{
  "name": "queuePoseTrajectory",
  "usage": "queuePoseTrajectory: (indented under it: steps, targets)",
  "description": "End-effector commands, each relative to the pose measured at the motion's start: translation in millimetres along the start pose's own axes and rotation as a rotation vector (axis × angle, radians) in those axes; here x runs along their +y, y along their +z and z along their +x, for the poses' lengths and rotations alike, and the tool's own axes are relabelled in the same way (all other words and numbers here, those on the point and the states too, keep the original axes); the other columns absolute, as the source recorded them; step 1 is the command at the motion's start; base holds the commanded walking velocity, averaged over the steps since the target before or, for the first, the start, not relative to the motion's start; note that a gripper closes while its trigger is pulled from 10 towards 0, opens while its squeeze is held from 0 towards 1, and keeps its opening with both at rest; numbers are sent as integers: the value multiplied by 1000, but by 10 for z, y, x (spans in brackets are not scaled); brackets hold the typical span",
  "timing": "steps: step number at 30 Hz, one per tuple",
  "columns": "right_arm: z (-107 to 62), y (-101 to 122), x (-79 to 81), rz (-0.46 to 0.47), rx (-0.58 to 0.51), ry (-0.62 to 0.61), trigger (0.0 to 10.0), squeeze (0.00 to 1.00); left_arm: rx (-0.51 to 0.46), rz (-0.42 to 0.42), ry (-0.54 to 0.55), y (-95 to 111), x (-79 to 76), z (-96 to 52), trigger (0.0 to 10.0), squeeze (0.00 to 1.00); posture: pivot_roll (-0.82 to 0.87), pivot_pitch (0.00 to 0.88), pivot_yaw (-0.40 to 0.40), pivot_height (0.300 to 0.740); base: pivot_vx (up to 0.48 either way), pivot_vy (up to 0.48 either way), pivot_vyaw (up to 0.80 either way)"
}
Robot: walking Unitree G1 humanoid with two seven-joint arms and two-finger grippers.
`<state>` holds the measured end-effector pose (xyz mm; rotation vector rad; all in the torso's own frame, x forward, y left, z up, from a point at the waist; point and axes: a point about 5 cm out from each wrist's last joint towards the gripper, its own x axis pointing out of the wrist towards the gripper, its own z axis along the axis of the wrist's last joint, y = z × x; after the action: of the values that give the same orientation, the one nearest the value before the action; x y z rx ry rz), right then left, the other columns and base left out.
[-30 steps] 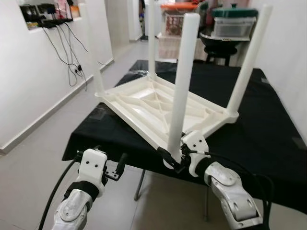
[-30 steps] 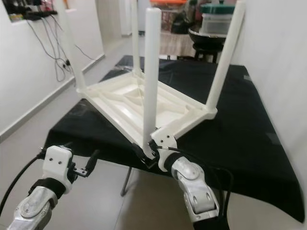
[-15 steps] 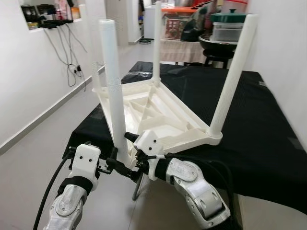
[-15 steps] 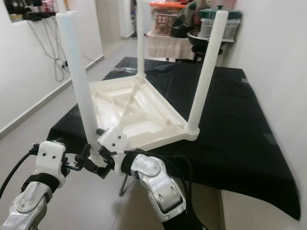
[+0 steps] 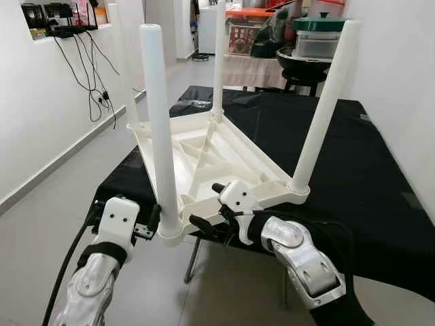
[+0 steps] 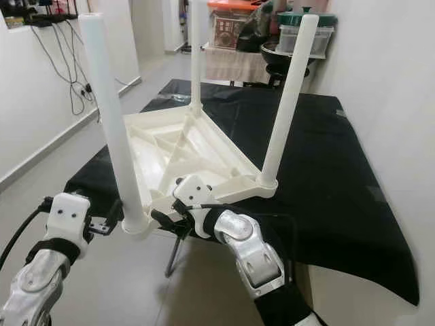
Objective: Building children table
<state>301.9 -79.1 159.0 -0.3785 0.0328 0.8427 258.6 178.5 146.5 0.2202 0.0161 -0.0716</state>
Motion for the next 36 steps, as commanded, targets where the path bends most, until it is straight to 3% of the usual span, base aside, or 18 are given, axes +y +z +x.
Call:
queuePoseTrajectory:
  steps: [1, 2, 6, 7, 8, 9, 10, 11, 12, 19, 20, 22, 26, 27, 28, 29, 34, 36]
  targets:
    - [-19, -25, -7, 8, 13, -5, 10000, 0, 25, -31, -34, -40, -40, 14, 10000, 0, 49, 0, -53, 740, 0, 0, 0]
    - [-24, -39, -26, 2, 19, -10, 10000, 0, 43, -105, -165, -33, -192, 16, 10000, 0, 45, 0, -49, 740, 0, 0, 0]
    - [-33, -53, -50, -3, 22, -15, 10000, 0, 62, -160, -259, -36, -307, -18, 10000, 0, 38, 0, -43, 740, 0, 0, 0]
    - [-44, -63, -68, -4, 24, -20, 10000, 0, 73, -171, -296, -44, -345, -56, 10000, 180, 39, 0, -42, 740, 0, 0, 0]
    - [-56, -74, -84, -5, 27, -24, 10000, 0, 88, -187, -327, -56, -373, -97, 10000, 725, 40, 0, -41, 740, 0, 0, 0]
    - [-56, -74, -84, -5, 27, -24, 10000, 0, 88, -187, -327, -56, -373, -97, 10000, 725, 40, 0, -41, 740, 0, 0, 0]
    - [-65, -82, -96, -6, 29, -27, 10000, 0, 99, -202, -351, -63, -393, -134, 10000, 925, 41, 0, -42, 740, 0, 0, 0]
    - [-65, -82, -96, -6, 29, -27, 10000, 0, 99, -202, -351, -63, -393, -134, 10000, 925, 41, 0, -42, 740, 0, 0, 0]
    - [-74, -90, -107, -7, 32, -29, 10000, 0, 104, -210, -371, -62, -409, -173, 10000, 1000, 47, 0, -42, 740, 0, 0, 0]
    - [-75, -99, -123, -10, 36, -29, 10000, 0, 117, -190, -327, -90, -390, -154, 10000, 1000, 51, 0, -47, 740, 0, 0, 0]
    - [-67, -84, -120, -12, 29, -25, 10000, 0, 115, -156, -247, -105, -315, -16, 10000, 1000, 41, 0, -43, 740, 0, 0, 0]
    - [-68, -74, -125, -14, 25, -26, 10000, 0, 118, -136, -177, -111, -235, 91, 10000, 1000, 37, 0, -43, 740, 0, 0, 0]
    - [-91, -70, -154, -17, 25, -37, 10000, 0, 126, -108, -79, -112, -93, 217, 10000, 1000, 29, 0, -40, 740, 0, 0, 0]
    - [-107, -78, -166, -17, 28, -44, 10000, 0, 125, -91, -36, -108, -14, 274, 10000, 506, 24, 0, -40, 740, 0, 0, 0]
    - [-107, -78, -166, -17, 28, -44, 10000, 0, 125, -91, -36, -108, -14, 274, 10000, 506, 24, 0, -40, 740, 0, 0, 0]
    - [-124, -85, -175, -20, 32, -49, 10000, 0, 124, -81, 0, -98, 65, 320, 10000, 0, 19, 0, -38, 740, 0, 0, 0]
    - [-155, -88, -186, -15, 35, -57, 10000, 0, 104, -26, 82, -70, 342, 438, 10000, 0, 16, 0, -41, 740, 0, 0, 0]
    - [-155, -88, -186, -15, 35, -57, 10000, 0, 104, -26, 82, -70, 342, 438, 10000, 0, 16, 0, -41, 740, 0, 0, 0]
